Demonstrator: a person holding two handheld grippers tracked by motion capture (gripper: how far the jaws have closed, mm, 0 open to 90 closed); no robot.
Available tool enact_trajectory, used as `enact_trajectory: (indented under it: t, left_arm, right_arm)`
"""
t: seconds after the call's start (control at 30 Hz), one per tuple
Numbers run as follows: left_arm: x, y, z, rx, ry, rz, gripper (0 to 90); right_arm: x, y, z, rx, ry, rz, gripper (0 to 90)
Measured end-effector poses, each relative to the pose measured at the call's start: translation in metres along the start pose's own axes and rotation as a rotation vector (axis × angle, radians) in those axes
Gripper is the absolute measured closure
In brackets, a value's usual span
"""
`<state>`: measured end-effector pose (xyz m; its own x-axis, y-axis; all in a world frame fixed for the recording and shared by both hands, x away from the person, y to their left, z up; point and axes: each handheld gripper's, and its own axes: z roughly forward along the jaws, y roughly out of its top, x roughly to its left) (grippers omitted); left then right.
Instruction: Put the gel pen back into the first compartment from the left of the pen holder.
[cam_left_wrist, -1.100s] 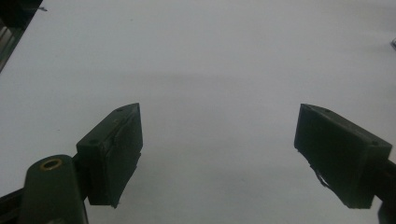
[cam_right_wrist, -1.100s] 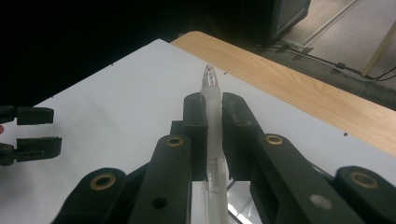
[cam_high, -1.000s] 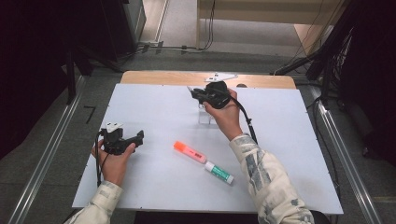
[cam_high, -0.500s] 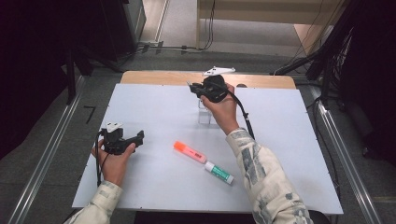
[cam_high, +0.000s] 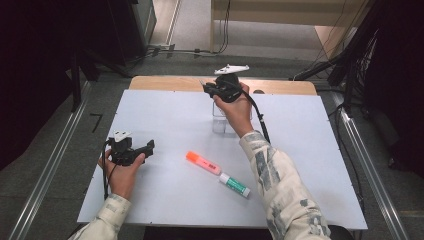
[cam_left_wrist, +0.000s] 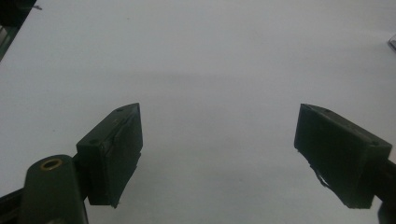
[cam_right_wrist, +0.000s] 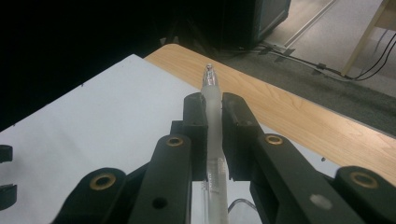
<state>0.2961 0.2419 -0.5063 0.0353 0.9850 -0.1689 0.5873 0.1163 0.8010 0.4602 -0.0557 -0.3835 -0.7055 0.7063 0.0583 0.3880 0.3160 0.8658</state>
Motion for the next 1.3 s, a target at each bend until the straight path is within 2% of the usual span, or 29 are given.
enact_trajectory:
  t: [0.37,1.3]
  left_arm:
    - [0.0001,0.0,0.0003,0.001,0.002,0.0,16.7]
    - [0.0002,-0.0002,0.0007,0.003,-0.001,0.003,16.7]
  right_arm:
    - [-0.0065,0.0036,0.0001,-0.015,-0.011,0.013,78.7]
    - [-0.0097,0.0075,0.0022,-0.022,-0.021,0.024,78.6]
